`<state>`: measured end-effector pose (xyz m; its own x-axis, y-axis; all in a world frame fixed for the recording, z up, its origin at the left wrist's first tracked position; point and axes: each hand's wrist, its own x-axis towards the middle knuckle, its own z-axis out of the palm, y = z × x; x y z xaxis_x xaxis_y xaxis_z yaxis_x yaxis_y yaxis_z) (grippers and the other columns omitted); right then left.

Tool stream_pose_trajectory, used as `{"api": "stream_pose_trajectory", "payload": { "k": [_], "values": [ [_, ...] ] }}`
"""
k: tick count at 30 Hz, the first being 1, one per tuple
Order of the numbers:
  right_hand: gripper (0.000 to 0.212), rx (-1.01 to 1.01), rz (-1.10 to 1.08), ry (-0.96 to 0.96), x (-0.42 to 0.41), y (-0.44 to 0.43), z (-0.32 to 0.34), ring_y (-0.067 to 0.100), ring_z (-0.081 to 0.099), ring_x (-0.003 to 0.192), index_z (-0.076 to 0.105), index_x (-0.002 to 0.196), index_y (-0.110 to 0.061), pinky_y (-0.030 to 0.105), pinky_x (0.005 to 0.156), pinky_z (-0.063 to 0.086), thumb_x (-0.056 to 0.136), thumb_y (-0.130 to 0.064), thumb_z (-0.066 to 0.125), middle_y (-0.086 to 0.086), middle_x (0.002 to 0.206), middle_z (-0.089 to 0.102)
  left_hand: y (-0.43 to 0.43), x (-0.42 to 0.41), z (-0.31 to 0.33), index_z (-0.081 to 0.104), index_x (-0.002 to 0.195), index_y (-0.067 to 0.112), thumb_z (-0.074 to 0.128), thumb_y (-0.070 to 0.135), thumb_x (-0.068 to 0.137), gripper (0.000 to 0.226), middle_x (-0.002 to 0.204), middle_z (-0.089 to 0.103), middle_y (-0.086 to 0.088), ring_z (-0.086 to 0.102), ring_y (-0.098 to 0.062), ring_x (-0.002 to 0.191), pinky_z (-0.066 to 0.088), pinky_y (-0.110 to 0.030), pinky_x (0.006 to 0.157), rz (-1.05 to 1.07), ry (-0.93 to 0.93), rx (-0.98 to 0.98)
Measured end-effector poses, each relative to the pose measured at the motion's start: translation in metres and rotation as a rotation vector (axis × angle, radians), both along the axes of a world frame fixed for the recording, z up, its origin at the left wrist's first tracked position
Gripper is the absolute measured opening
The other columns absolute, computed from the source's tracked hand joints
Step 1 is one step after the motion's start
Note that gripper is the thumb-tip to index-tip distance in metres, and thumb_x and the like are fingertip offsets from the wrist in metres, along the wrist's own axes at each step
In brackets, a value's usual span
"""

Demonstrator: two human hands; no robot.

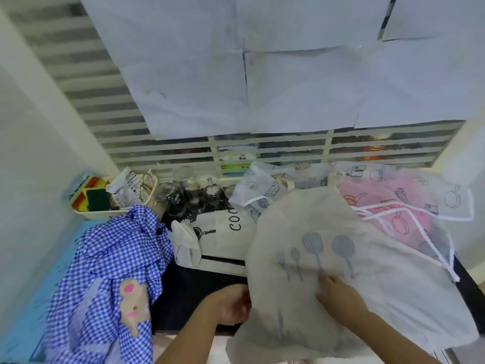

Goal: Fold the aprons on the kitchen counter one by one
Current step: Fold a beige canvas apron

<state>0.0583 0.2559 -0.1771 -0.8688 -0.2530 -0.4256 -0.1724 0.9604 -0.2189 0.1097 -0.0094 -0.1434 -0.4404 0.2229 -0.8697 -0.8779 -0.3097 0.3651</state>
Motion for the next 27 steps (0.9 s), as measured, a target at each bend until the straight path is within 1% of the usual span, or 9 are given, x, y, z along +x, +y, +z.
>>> {"api": "stream_pose_trajectory", "payload": {
  "k": [3,7,12,13,15,17,20,25,27],
  "values": [
    [0.063,0.001,-0.014,-0.066,-0.003,-0.007,0.004,0.024,0.051,0.122,0.021,0.148,-0.014,0.030,0.096,0.043,0.097,-0.044,0.044,0.010,0.142,0.039,0.014,0.002,0.015,0.060,0.070,0.016,0.062,0.036,0.090,0.029,0.062,0.057,0.003,0.052,-0.008,0.052,0.040,-0.016,0.053,-0.077,0.005,0.018],
    [0.069,-0.026,-0.017,-0.112,-0.001,-0.010,0.009,0.026,0.048,0.125,0.016,0.149,-0.016,0.030,0.099,0.041,0.096,-0.049,0.045,0.012,0.147,0.031,0.036,0.003,0.004,0.061,0.084,0.021,0.074,0.075,0.053,0.065,0.084,0.057,0.004,0.047,-0.007,0.067,0.034,-0.016,0.060,-0.091,0.100,0.012],
    [0.063,0.001,0.012,-0.111,0.005,-0.004,0.012,0.025,0.045,0.128,0.025,0.146,-0.018,0.031,0.103,0.038,0.095,-0.051,0.044,0.010,0.148,0.029,0.053,0.000,0.005,0.065,0.121,0.006,0.066,0.061,0.076,0.072,0.117,0.066,-0.019,0.063,-0.029,0.106,0.052,-0.037,0.093,0.249,0.212,0.071],
    [0.062,0.007,0.017,-0.115,0.006,-0.002,0.013,0.025,0.045,0.127,0.028,0.144,-0.018,0.032,0.103,0.039,0.095,-0.051,0.045,0.009,0.146,0.031,0.055,-0.002,0.008,0.064,0.121,0.007,0.061,0.058,0.082,0.065,0.113,0.068,-0.021,0.066,-0.029,0.103,0.054,-0.038,0.089,0.315,0.231,0.092],
    [0.060,0.013,0.026,-0.127,0.008,0.001,0.013,0.024,0.044,0.127,0.031,0.143,-0.018,0.034,0.104,0.039,0.094,-0.050,0.046,0.008,0.146,0.031,0.054,-0.006,0.018,0.064,0.114,0.008,0.052,0.051,0.092,0.050,0.083,0.073,-0.016,0.070,-0.023,0.066,0.057,-0.028,0.057,0.460,0.260,0.147],
    [0.061,0.018,0.028,-0.135,0.010,0.005,0.013,0.024,0.041,0.131,0.030,0.144,-0.019,0.036,0.106,0.036,0.094,-0.050,0.046,0.006,0.148,0.027,0.046,-0.012,0.026,0.061,0.101,0.007,0.053,0.038,0.096,0.031,0.054,0.060,-0.005,0.052,-0.013,0.038,0.044,-0.019,0.039,0.594,0.256,0.110],
    [0.062,0.028,0.026,-0.129,0.012,0.010,0.012,0.023,0.035,0.135,0.025,0.147,-0.021,0.039,0.110,0.033,0.095,-0.051,0.043,0.005,0.152,0.022,0.025,-0.021,0.026,0.056,0.082,0.007,0.054,0.022,0.098,0.023,0.050,0.045,-0.003,0.043,-0.013,0.041,0.041,-0.020,0.040,0.554,0.293,-0.210],
    [0.063,0.039,0.020,-0.140,0.010,0.010,0.009,0.025,0.031,0.138,0.020,0.149,-0.021,0.043,0.112,0.029,0.097,-0.050,0.040,0.006,0.155,0.017,-0.032,-0.030,0.055,0.054,0.072,0.009,0.040,0.025,0.102,0.037,0.064,0.048,0.001,0.051,-0.020,0.070,0.037,-0.028,0.069,-0.197,0.579,-1.263],
    [0.070,0.046,0.028,-0.141,0.010,0.008,0.007,0.025,0.026,0.141,0.015,0.151,-0.021,0.045,0.114,0.026,0.095,-0.054,0.041,0.005,0.158,0.012,-0.053,-0.031,0.062,0.059,0.079,0.010,0.040,0.026,0.101,0.033,0.075,0.054,0.000,0.055,-0.020,0.079,0.040,-0.029,0.072,-0.414,0.593,-1.512]
  ]
}}
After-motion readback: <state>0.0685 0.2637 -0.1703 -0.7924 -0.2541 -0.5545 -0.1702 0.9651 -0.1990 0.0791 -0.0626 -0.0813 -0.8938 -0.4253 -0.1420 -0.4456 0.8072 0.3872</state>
